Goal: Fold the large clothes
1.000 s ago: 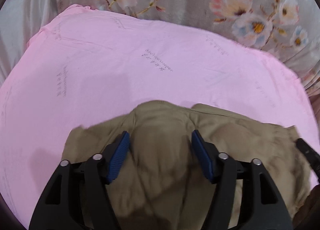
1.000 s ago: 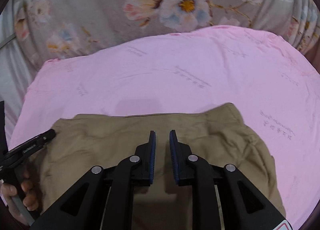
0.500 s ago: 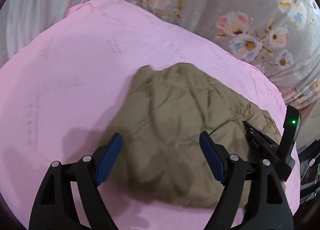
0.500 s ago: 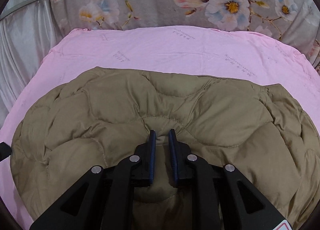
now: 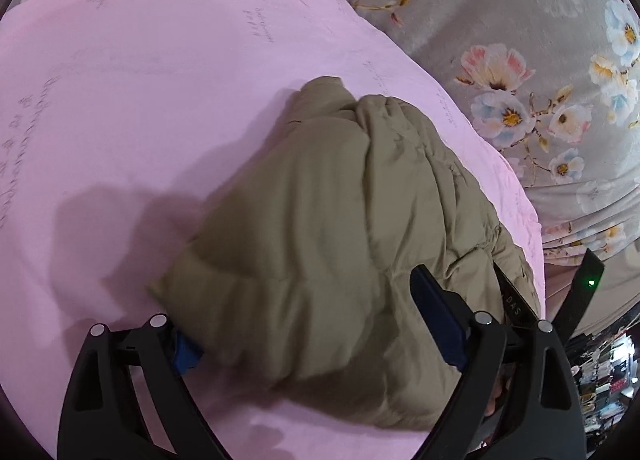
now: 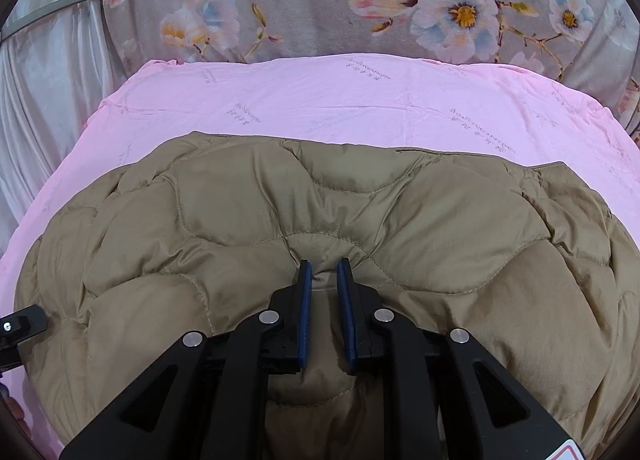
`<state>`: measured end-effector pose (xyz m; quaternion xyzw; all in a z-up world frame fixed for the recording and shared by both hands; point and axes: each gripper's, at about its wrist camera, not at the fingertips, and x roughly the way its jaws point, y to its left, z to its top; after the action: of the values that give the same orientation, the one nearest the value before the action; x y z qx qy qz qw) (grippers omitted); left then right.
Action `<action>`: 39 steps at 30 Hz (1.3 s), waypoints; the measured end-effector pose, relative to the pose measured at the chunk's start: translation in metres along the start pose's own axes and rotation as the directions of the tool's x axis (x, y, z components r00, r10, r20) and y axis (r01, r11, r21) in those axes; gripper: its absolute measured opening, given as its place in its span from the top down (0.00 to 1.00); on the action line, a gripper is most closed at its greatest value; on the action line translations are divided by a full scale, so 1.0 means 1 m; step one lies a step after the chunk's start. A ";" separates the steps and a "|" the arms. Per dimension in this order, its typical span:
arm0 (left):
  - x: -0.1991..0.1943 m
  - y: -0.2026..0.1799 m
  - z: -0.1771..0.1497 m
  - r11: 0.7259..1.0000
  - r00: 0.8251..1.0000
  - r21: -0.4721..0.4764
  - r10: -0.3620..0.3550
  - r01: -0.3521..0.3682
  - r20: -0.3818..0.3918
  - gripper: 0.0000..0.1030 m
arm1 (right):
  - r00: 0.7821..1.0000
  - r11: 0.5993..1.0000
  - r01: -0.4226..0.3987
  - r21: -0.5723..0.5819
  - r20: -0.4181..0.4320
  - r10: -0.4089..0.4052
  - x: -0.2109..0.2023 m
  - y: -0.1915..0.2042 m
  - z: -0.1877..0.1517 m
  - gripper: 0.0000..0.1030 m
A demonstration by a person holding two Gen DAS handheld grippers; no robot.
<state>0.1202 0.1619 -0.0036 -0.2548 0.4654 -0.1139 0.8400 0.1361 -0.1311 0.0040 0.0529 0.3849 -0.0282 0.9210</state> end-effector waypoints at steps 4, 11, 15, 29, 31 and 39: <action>0.004 -0.016 0.002 0.999 1.000 0.038 0.000 0.000 -0.003 0.61 | 1.000 1.000 -0.004 0.008 0.000 0.004 -0.001 -0.002 0.000 0.85; -0.069 -0.067 0.011 0.973 0.988 0.218 -0.101 0.074 0.118 0.86 | 1.000 0.999 -0.016 0.046 -0.019 0.017 -0.002 0.013 0.006 0.84; -0.101 -0.115 -0.003 0.929 0.972 0.365 -0.134 0.056 0.193 0.87 | 1.000 1.000 -0.001 -0.008 -0.012 0.001 0.004 0.047 0.004 0.84; -0.098 -0.127 0.013 0.921 0.974 0.389 -0.074 -0.015 0.212 0.87 | 0.916 0.944 -0.317 0.096 -0.227 0.331 -0.095 0.007 -0.059 0.84; -0.101 -0.137 0.009 0.910 0.974 0.414 -0.081 -0.015 0.212 0.86 | 0.918 0.949 -0.309 0.067 -0.241 0.316 -0.088 0.021 -0.070 0.85; -0.109 -0.202 -0.022 0.821 0.972 0.570 -0.139 0.007 0.188 0.87 | 0.850 0.868 -0.451 0.208 -0.198 0.489 -0.060 0.025 -0.071 0.92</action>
<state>0.0516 0.0309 0.1738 -0.0231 0.3041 -0.2500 0.9190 0.0464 -0.0974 -0.0008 0.2193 0.4670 0.1757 0.8384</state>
